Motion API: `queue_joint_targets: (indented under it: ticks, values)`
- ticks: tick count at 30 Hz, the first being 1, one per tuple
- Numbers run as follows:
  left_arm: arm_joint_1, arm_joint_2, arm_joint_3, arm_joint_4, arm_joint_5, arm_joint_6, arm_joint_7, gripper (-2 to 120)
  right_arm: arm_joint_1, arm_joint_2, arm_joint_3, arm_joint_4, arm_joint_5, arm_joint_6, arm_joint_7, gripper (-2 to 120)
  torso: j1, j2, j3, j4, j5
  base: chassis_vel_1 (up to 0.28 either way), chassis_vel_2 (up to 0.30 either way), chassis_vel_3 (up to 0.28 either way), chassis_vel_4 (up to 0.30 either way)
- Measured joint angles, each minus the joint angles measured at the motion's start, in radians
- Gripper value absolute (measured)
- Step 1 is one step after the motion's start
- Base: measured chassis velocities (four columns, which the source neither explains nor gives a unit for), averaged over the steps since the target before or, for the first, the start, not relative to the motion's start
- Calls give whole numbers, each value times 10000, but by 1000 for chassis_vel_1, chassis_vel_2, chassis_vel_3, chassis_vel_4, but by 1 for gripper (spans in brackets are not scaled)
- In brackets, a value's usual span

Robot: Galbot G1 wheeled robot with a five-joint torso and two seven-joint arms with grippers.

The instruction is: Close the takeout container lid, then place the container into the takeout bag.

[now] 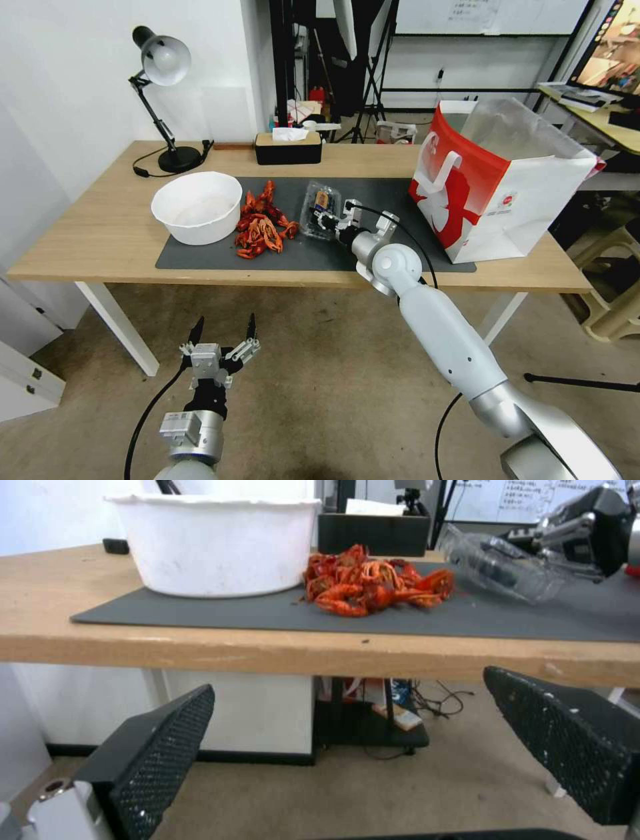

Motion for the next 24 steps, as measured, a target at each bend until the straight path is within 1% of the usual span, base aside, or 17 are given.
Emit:
queue_joint_targets:
  ticks: [5, 7, 9, 11, 13, 15, 16, 19, 21, 24]
  values:
    - [-186, 193, -1, -157, -525, 197, 5, 100, 9, -129, -37, 38, 17, -88, 68, 0, 0, 1, 0, 0, 0, 0, 0, 0, 0]
    - [-376, 366, 35, -250, -964, 295, 45, 100, 15, -169, -58, 44, 11, -110, 74, 0, 0, 0, 0, 0, 0, 0, 0, 0, 0]
    - [-445, 419, 38, -263, -1064, 314, 60, 100, 19, -179, -68, 48, 5, -119, 74, 0, 0, 0, 0, 0, 0, 0, 0, 0, 0]
    - [-744, 653, 26, -302, -1489, 368, 137, 100, 74, -216, -113, 52, -49, -181, 84, 0, 0, 0, 0, 0, 0, 0, 0, 0, 0]
    - [-805, 706, 16, -313, -1580, 376, 151, 100, 86, -224, -123, 53, -66, -193, 86, 0, 0, 1, 0, 0, 0, 0, 0, 0, 0]
    - [-1133, 985, -18, -409, -2039, 456, 199, 100, 184, -315, -228, 53, -198, -251, 70, 0, 0, 0, 0, 0, 0, 0, 0, 0, 0]
    - [-1133, 985, -18, -409, -2039, 456, 199, 100, 184, -315, -228, 53, -198, -251, 70, 0, 0, 0, 0, 0, 0, 0, 0, 0, 0]
    - [-1584, 1388, 2, -511, -2619, 647, 194, 100, 413, -531, -537, 57, -310, -363, 84, 0, 1, 0, 1, 0, -1, 0, 0, 0, 0]
    - [-1631, 1427, 15, -515, -2683, 666, 190, 100, 453, -564, -587, 60, -313, -383, 93, 0, 2, 0, 0, 0, -2, 0, 0, 0, 0]
    - [-2030, 1698, 177, -517, -3095, 754, 171, 100, 651, -703, -840, 87, -307, -508, 160, 0, 3, 0, 0, 0, -1, 0, 0, 0, 0]
